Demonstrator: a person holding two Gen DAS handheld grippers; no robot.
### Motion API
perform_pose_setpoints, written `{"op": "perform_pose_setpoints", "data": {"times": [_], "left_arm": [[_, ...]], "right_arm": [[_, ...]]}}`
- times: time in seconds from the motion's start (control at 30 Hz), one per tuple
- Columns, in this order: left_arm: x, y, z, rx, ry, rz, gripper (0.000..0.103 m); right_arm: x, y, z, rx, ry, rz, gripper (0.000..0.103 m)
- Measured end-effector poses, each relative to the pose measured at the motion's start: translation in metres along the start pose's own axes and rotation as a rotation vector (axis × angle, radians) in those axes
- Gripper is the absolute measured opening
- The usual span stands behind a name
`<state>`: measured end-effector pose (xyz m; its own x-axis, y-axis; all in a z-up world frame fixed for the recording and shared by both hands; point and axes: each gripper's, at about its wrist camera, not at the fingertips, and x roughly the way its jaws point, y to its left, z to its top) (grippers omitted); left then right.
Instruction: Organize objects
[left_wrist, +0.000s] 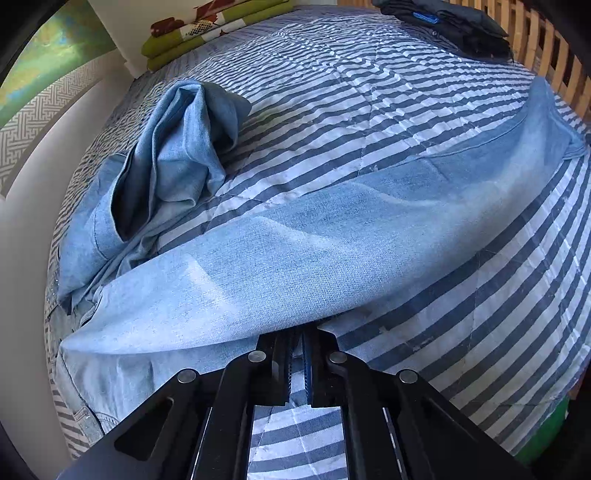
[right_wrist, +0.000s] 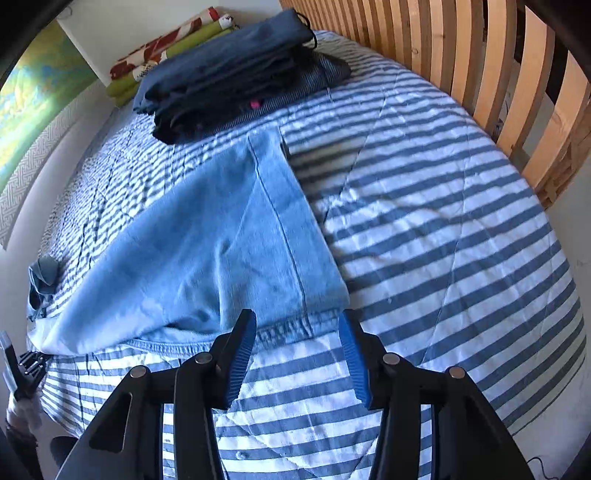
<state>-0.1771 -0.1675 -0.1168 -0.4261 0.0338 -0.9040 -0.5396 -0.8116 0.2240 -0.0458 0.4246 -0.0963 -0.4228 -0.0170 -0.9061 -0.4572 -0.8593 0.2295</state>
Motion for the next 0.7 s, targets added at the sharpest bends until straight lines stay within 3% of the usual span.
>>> {"op": "perform_pose_setpoints", "data": {"times": [0.1,0.2,0.33,0.43,0.5,0.6,0.7], "left_arm": [[-0.025,0.002,-0.001,0.028,-0.021,0.008,0.004],[-0.050,0.006,-0.004,0.044,-0.032,0.020,0.004],[-0.072,0.011,-0.007,0.040,-0.040,0.022,0.004],[-0.081,0.012,-0.010,0.034,-0.047,0.024,0.004],[-0.086,0.012,-0.013,0.026,-0.049,0.025,0.004],[-0.094,0.013,-0.018,0.021,-0.064,0.023,0.004],[-0.102,0.014,-0.020,0.013,-0.072,0.023,0.004]], "right_arm": [[0.000,0.024,-0.009,-0.089,-0.047,-0.063,0.043],[-0.010,0.068,-0.021,-0.280,-0.084,-0.008,0.043],[-0.006,0.134,-0.047,-0.582,-0.044,0.057,0.043],[0.010,0.166,-0.059,-0.727,-0.034,-0.005,0.043],[0.020,0.177,-0.062,-0.788,-0.033,-0.048,0.043],[0.031,0.181,-0.067,-0.840,0.014,-0.035,0.043],[0.041,0.181,-0.076,-0.880,0.006,-0.098,0.043]]}}
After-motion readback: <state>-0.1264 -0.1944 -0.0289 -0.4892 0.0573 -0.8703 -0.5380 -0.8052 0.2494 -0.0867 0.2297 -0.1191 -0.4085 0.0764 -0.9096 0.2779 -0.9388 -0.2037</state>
